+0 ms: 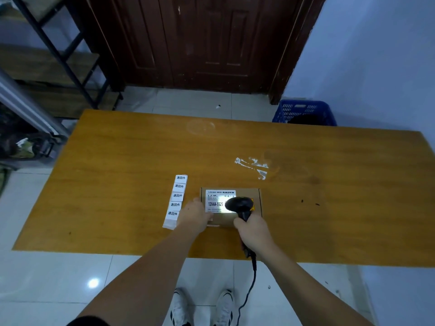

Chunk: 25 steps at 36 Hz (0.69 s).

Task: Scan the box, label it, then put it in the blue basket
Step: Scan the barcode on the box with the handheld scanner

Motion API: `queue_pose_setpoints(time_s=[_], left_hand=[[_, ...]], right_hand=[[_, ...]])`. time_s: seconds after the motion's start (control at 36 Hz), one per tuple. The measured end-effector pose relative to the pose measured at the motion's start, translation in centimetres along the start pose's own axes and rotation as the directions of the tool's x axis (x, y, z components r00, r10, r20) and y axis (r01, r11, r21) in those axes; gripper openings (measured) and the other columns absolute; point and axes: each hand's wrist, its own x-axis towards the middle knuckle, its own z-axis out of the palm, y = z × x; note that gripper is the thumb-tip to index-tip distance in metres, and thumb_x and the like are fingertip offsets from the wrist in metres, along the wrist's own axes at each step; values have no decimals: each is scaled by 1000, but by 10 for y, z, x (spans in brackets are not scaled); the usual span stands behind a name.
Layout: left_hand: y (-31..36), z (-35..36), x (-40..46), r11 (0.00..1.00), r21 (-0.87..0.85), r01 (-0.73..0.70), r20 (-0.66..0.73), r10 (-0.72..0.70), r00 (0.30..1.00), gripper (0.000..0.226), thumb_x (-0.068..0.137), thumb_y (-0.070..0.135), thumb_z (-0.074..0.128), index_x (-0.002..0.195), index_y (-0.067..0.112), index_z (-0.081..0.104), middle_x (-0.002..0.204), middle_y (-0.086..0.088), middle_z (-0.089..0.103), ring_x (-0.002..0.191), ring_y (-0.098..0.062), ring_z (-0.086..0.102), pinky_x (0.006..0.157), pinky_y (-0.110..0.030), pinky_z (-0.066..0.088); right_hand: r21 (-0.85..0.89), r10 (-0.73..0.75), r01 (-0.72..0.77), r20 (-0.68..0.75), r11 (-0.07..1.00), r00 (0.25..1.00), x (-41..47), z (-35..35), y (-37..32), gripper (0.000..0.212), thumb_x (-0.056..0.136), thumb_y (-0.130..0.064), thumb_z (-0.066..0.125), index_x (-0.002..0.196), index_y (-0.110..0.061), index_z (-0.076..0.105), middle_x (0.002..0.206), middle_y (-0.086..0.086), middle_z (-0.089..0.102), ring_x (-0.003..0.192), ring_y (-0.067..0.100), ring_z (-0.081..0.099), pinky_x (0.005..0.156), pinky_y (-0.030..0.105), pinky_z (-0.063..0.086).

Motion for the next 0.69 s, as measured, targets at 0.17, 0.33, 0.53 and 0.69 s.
queue_pose_setpoints(time_s=[0.17, 0.33, 0.53, 0.69], left_hand=[[2, -2, -1, 999, -22, 33, 14, -33, 999, 47, 91, 38, 74, 128, 19, 53, 122, -5, 69, 105, -25, 69, 76, -32, 56], [2, -3, -2, 999, -35, 33, 8, -33, 999, 49, 91, 39, 74, 130, 19, 53, 124, -5, 69, 109, -26, 68, 83, -35, 59], [3, -5, -4, 999, -35, 36, 13, -36, 999, 49, 91, 39, 74, 130, 19, 52, 124, -5, 69, 110, -26, 68, 84, -36, 58], [4, -7, -6, 999, -34, 43, 16, -42, 999, 51, 91, 39, 75, 131, 18, 52, 126, -6, 68, 112, -26, 67, 88, -37, 60]], right_hand=[[19, -5, 5, -5, 1000, 1000, -4, 3, -3, 16, 95, -15, 55, 84, -4, 57, 54, 12, 52, 35, 18, 52, 44, 27, 46], [27, 0, 0, 1, 1000, 1000, -5, 3, -5, 15, 95, -14, 54, 89, -1, 58, 53, 9, 52, 34, 17, 51, 43, 27, 46], [7, -23, 23, 3, 1000, 1000, -6, 3, -7, 15, 95, -14, 55, 86, -2, 57, 48, 5, 51, 34, 14, 51, 42, 26, 44], [20, -10, 10, 9, 1000, 1000, -7, 3, -4, 15, 95, -13, 54, 83, -4, 54, 48, 6, 51, 32, 15, 50, 40, 24, 44]])
